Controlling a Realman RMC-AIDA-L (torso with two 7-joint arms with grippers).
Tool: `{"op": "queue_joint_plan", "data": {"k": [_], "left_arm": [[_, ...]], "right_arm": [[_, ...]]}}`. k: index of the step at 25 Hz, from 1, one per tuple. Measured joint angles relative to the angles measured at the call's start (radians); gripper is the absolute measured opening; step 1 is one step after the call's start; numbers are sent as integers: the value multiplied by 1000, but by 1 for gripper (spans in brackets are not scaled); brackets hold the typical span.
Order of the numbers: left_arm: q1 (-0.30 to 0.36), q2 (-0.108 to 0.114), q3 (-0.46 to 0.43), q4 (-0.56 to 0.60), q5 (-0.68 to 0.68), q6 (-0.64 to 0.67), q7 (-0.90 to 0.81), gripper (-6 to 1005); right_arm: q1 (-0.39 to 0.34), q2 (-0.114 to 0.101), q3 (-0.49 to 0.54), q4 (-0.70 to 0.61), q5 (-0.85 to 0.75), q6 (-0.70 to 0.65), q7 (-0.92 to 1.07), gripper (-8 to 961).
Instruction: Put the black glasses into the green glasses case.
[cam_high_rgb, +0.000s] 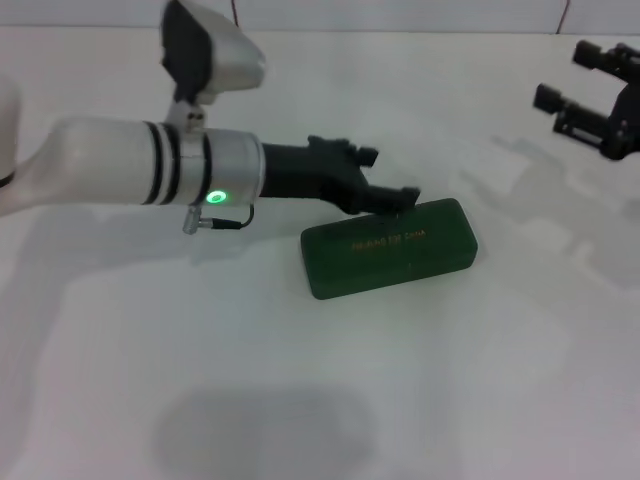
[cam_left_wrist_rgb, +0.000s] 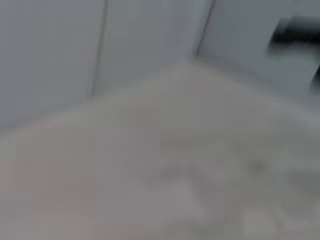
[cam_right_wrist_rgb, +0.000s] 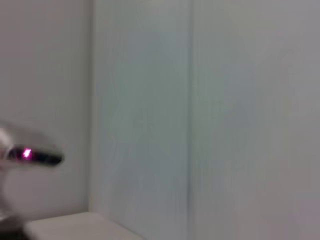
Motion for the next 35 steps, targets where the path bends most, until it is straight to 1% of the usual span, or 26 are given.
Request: {"op": "queue_joint_plan", "data": {"k": [2,4,5,6,7,9,10,12,13,14,15,17,19,22,26,35], "left_arm": [[59,7,-11,47,-115,102,94,893],[146,17,-26,119,-222,273,222,893],[191,24,-36,155,-252,373,279,893],[216,27,-43,173,-258,420,304,893],[257,33,-56,204,-265,505,343,893],[313,42,-70,233,-267,593,384,893],[339,48,-75,240,-265,641,413,893],[368,53,-75,234,-262,695,455,893],[379,53,-74,230,-260,712,468,893],[388,51,-74,229,-260,717,473,893],[388,51,-74,229,-260,717,473,893],[407,41,-75,208,-259,723,494,893],[405,39,-75,185,-259,724,507,893],[401,38,-75,158,-260,726,517,893],[404,36,-75,151,-266,729,525,893],[411,33,-75,149,-270,734,549,893]], "right_arm": [[-2,-9,-50,-5,-1,-46,-1,705],[-2,-28,-112,-9,-3,-117,-1,705],[-1,-38,-136,-10,-5,-156,-1,705],[0,-47,-153,-10,-11,-197,-1,706],[3,-52,-161,-8,-20,-240,-1,706],[5,-52,-164,-3,-34,-293,-1,706],[6,-48,-164,-1,-39,-313,-2,707],[6,-37,-166,0,-53,-332,-10,708],[6,-37,-166,0,-53,-332,-10,709],[7,-29,-166,0,-67,-333,-20,710],[15,-6,-168,1,-105,-322,-54,711],[20,1,-173,3,-118,-310,-70,712],[27,7,-190,6,-124,-287,-85,711],[38,8,-207,11,-125,-267,-89,710],[53,6,-208,27,-126,-269,-90,708],[41,8,-208,28,-123,-271,-121,706]]}}
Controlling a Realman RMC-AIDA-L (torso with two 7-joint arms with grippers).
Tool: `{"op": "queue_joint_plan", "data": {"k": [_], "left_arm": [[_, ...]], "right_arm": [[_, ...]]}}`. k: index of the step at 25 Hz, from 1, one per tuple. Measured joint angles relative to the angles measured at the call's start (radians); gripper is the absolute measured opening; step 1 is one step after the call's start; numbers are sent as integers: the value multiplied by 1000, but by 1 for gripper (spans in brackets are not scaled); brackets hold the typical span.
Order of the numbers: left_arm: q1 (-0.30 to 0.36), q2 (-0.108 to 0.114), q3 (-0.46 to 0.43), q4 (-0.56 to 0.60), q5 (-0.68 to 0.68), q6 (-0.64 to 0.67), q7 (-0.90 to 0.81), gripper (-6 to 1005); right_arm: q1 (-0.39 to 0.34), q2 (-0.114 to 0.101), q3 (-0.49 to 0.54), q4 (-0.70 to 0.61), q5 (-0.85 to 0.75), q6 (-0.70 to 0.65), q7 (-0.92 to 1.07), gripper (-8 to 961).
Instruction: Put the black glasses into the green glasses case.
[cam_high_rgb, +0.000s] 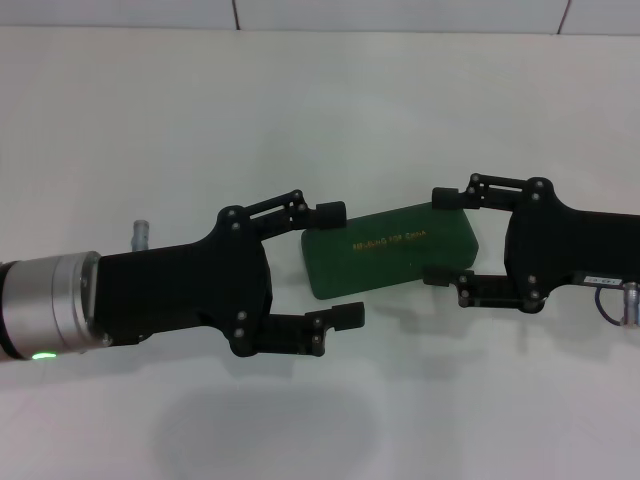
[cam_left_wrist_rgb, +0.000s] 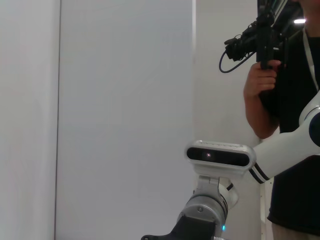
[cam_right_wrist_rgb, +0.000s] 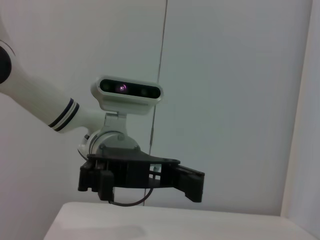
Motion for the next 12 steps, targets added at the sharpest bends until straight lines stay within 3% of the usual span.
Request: {"op": "queue_joint_plan", "data": {"k": [7,12], "left_arm": [[-11,-12,0,-14,-19,19,36,893],[-15,-8,-1,-43,-19,21,50,893]], "right_arm": [[3,1,2,0,3,-8,-4,706],[1,1,5,0,3,-6,-24,706]]}}
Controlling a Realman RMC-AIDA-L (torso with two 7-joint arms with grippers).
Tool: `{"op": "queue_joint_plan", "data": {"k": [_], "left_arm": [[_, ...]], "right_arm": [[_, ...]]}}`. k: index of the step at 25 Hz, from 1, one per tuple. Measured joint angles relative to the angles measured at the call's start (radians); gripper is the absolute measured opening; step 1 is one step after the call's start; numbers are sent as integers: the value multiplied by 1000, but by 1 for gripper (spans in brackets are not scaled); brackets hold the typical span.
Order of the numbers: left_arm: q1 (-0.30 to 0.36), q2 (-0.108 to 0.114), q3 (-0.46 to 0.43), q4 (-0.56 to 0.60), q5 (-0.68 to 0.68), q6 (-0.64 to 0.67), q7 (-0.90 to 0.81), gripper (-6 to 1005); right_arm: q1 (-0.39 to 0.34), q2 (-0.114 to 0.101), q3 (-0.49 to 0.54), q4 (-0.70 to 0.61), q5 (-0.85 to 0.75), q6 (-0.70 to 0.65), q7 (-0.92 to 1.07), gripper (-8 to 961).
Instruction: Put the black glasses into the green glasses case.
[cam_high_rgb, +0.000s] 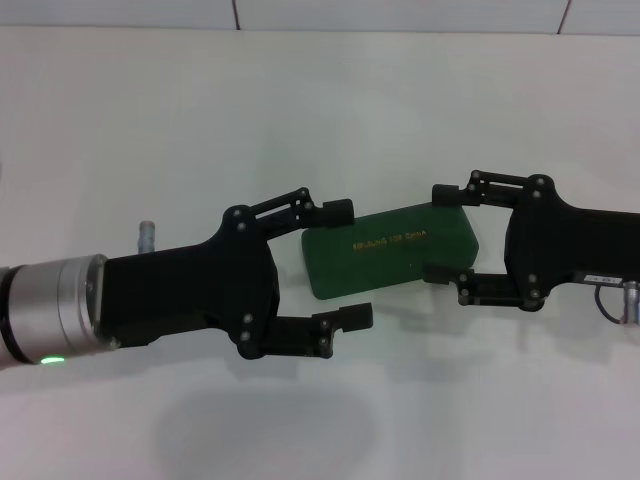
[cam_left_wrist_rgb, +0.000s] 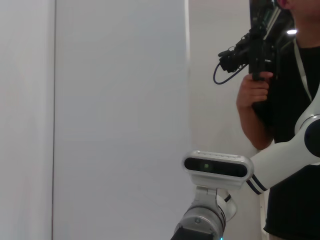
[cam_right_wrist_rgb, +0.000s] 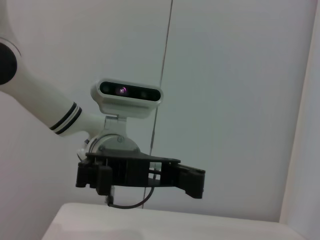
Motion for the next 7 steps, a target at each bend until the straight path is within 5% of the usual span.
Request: {"op": "queue_joint_plan", "data": {"k": [7], "left_arm": [[8,-5,-1,-7,1,0,18,893]], "right_arm": [[-8,0,-1,1,0,22,-20,706]]}}
